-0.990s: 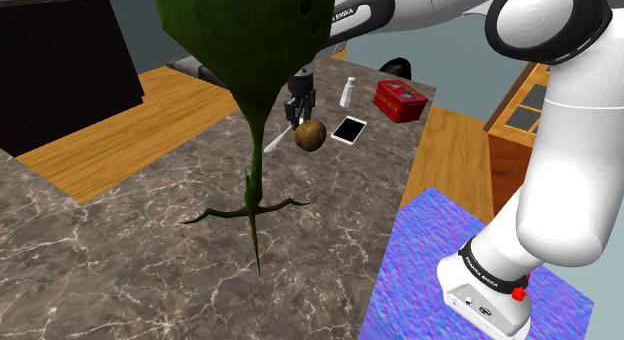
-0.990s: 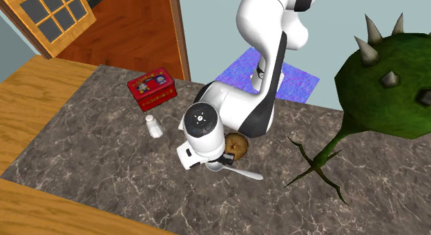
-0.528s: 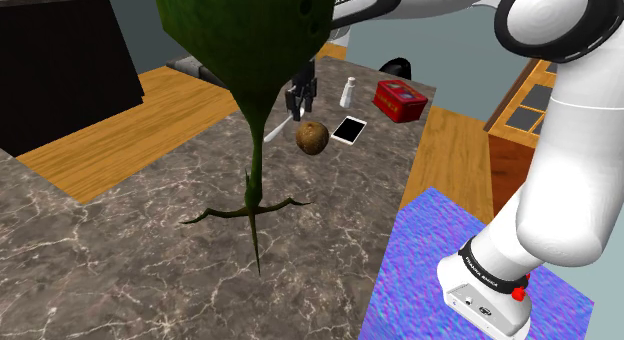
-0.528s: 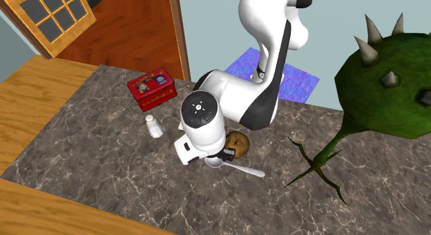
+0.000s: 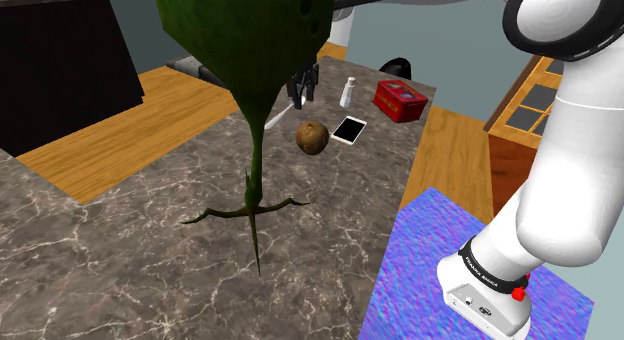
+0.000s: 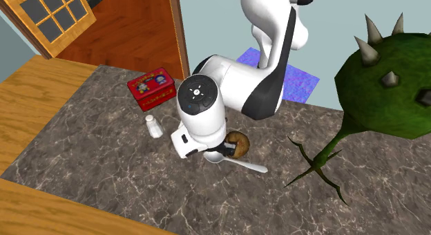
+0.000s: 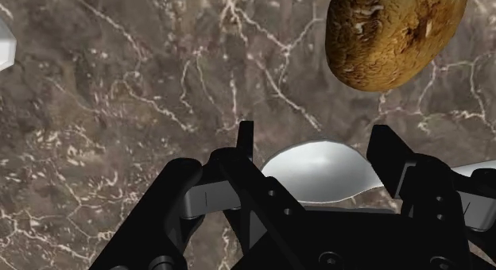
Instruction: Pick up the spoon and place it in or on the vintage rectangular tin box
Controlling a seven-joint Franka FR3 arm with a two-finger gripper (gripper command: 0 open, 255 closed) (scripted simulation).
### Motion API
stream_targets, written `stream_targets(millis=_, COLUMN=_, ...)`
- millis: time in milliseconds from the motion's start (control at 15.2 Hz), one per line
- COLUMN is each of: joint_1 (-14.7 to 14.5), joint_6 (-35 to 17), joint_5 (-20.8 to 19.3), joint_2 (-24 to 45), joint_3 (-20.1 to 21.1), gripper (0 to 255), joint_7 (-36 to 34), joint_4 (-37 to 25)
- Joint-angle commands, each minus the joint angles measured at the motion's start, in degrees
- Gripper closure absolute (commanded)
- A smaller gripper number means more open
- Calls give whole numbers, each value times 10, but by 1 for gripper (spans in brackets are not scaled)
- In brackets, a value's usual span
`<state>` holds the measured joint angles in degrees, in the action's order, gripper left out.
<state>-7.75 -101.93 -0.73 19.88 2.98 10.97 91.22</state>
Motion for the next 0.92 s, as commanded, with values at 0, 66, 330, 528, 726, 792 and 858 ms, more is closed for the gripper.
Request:
stream_targets(millis=0, joint_1=0, joint_6=15, joint_5=0, joint_2=-3, joint_3=0, gripper=255, joint_7=0, joint_4=-12)
stream_targets(millis=66, joint_1=0, joint_6=22, joint_5=0, joint_2=-4, joint_3=0, gripper=255, joint_7=0, joint_4=-18)
stream_targets(millis=330, joint_1=-1, joint_6=51, joint_5=1, joint_2=-8, joint_3=0, gripper=255, joint_7=0, joint_4=-43)
stream_targets(millis=528, joint_1=-1, joint_6=74, joint_5=1, joint_2=-9, joint_3=1, gripper=255, joint_7=0, joint_4=-64)
stream_targets(millis=726, joint_1=-1, joint_6=97, joint_5=1, joint_2=-10, joint_3=1, gripper=255, joint_7=0, joint_4=-87)
stream_targets(millis=792, joint_1=-1, joint_6=105, joint_5=1, joint_2=-10, joint_3=1, gripper=255, joint_7=0, joint_4=-95)
stream_targets(millis=858, joint_1=-1, joint_6=113, joint_5=1, joint_2=-9, joint_3=1, gripper=255, joint_7=0, joint_4=-103)
